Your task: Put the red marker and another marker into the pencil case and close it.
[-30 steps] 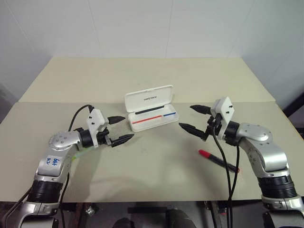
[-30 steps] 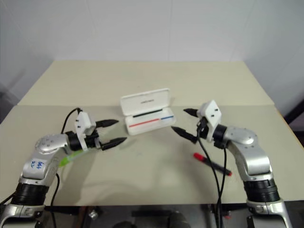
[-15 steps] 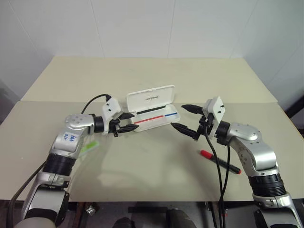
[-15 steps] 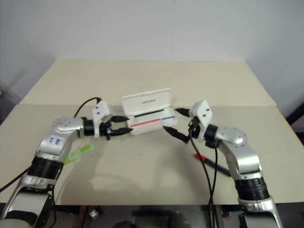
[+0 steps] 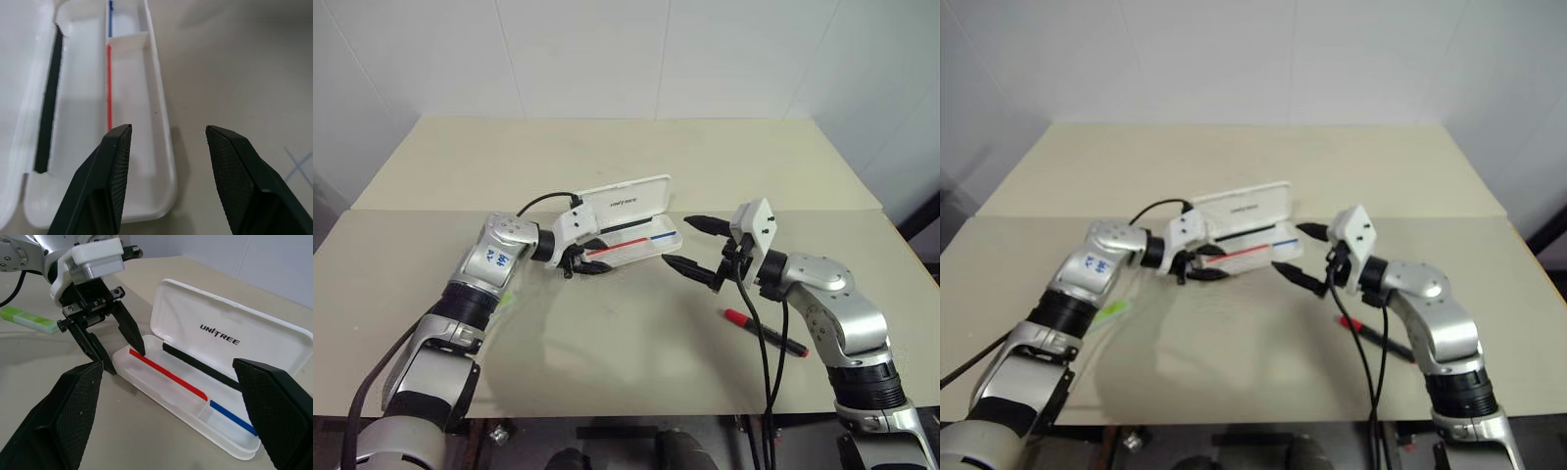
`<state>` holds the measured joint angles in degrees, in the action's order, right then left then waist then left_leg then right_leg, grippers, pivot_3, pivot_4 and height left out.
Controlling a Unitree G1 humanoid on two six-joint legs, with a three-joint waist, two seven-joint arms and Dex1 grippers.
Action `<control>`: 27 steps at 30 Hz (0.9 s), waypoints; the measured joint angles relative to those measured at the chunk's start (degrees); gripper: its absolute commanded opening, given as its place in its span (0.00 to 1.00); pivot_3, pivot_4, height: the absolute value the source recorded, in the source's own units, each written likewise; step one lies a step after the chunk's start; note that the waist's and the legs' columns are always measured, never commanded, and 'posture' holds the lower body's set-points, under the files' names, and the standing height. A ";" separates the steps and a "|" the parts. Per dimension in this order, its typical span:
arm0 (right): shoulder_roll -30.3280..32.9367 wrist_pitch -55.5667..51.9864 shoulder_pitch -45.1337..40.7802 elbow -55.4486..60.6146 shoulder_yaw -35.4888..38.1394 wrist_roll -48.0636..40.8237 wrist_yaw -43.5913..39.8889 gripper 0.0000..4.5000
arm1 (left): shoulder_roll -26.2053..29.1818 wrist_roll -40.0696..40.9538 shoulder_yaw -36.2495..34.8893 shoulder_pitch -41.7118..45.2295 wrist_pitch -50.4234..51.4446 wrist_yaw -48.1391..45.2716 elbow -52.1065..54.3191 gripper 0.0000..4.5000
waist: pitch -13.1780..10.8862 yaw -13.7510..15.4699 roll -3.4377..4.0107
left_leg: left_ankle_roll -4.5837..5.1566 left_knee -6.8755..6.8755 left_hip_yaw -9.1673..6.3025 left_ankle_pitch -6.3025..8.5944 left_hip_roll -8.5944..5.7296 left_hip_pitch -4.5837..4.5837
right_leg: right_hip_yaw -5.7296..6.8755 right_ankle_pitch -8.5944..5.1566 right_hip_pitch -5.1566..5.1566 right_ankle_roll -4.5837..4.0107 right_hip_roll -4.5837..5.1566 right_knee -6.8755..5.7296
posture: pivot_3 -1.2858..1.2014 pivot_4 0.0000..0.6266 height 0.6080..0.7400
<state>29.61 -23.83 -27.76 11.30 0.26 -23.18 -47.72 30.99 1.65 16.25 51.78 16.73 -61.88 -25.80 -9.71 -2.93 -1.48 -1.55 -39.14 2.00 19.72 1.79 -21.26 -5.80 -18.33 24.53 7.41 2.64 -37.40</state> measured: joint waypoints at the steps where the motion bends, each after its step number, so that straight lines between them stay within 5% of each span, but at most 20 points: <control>1: 0.00 -0.06 0.19 0.16 0.02 -0.03 0.21 1.00 | 0.00 -0.12 0.23 0.00 0.51 -0.31 0.26 0.56 | 0.00 0.02 0.00 | 0.00 0.00 0.00 0.00 0.00 0.00 | 0.00 0.00 0.00 0.00 0.00 0.00 | 0.52 0.24 1.00; 14: 0.36 -1.40 2.79 3.70 0.53 -1.05 2.99 1.00 | -0.23 -4.92 2.96 0.73 2.25 -1.08 -2.14 0.56 | 0.00 0.14 0.00 | 0.02 -0.02 0.01 0.01 -0.01 0.02 | -0.01 0.00 0.00 0.00 -0.02 -0.02 | 0.52 0.24 1.00; 27: 13.94 -3.53 6.29 5.30 5.06 -6.84 -8.70 1.00 | -2.00 -6.97 3.58 2.30 0.78 -1.55 -5.53 0.56 | 0.01 0.60 -0.01 | 0.21 -0.05 0.03 0.06 -0.03 0.18 | -0.08 0.00 -0.04 -0.01 -0.11 0.01 | 0.52 0.24 1.00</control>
<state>43.55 -27.36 -21.47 16.60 5.32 -30.01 -56.42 28.99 -5.32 19.83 54.08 17.51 -63.43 -31.32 -9.70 -2.33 -1.49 -1.35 -39.19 2.03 19.78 1.76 -21.07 -5.88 -18.33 24.49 7.40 2.53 -37.39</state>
